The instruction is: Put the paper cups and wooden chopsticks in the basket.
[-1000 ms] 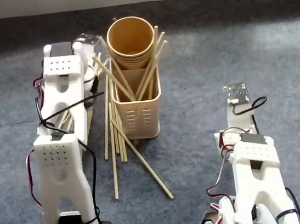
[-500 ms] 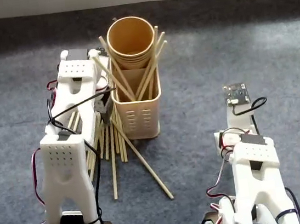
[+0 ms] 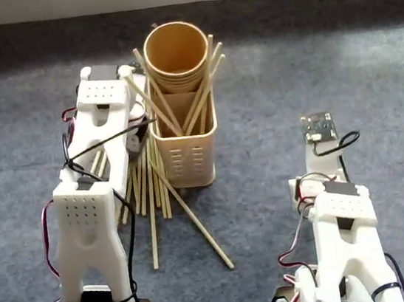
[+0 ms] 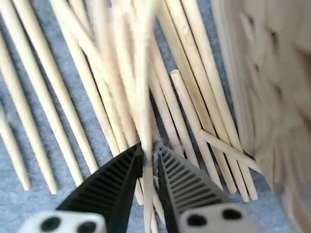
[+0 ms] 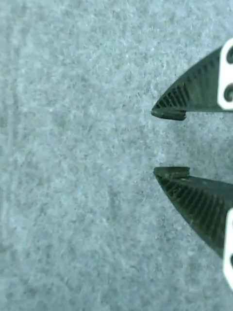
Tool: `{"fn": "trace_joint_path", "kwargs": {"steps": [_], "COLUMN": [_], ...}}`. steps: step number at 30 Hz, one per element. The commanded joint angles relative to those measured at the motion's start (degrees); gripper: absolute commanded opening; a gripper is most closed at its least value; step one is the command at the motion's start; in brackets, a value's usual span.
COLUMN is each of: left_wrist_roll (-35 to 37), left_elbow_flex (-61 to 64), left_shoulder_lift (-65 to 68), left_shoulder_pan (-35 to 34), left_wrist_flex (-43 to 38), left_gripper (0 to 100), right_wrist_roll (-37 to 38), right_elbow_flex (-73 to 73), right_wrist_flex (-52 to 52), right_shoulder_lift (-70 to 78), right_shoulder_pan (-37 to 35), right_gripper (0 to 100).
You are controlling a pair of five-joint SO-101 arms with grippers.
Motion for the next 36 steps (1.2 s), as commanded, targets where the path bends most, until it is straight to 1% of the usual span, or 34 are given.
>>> {"fn": "trace_joint_path", "kwargs": {"steps": [1,7,9,14,17,23,25,28,30,32,36], "left_wrist_roll": [0.2,0.1,0.0,0.2,0.3,1.8,4.3,5.5,5.5,5.5,5.5], "left_elbow_flex": [-0.4,-0.6,-0.8,-11.9,-15.3,-20.4,-23.9,-31.5,-35.4,-36.6,-31.0], "left_shoulder_lift": [-1.9,1.7,1.5,-1.7,-7.0,-22.5,-28.4,-38.0,-43.8,-48.7,-54.5], "left_shoulder_pan": [1.1,1.0,1.0,0.7,1.0,0.7,0.7,1.1,3.7,8.3,22.5], "left_wrist_flex": [0.1,0.0,-0.4,1.2,1.3,1.1,1.0,1.0,1.0,1.2,1.1], "left_gripper": [4,4,0,0,0,0,0,0,0,0,0], "right_wrist_roll": [0.7,0.7,0.7,0.7,0.7,0.7,0.7,0.7,0.7,0.7,0.7], "right_elbow_flex": [-0.1,-0.1,-0.1,-0.1,-0.1,0.0,0.0,0.0,0.0,0.0,0.0], "right_wrist_flex": [-0.8,-0.8,-0.8,-0.8,-0.8,-0.9,-0.9,-0.9,-0.9,-0.9,-0.9], "right_shoulder_lift": [0.0,0.0,0.0,0.0,0.0,0.0,0.0,0.0,0.0,0.0,0.0], "right_shoulder_pan": [-0.5,-0.5,-0.5,-0.5,-0.5,-0.5,-0.5,-0.5,-0.5,-0.5,-0.5], "right_gripper": [16.6,16.6,16.6,16.6,16.6,16.6,16.6,16.6,16.6,16.6,16.6]}}
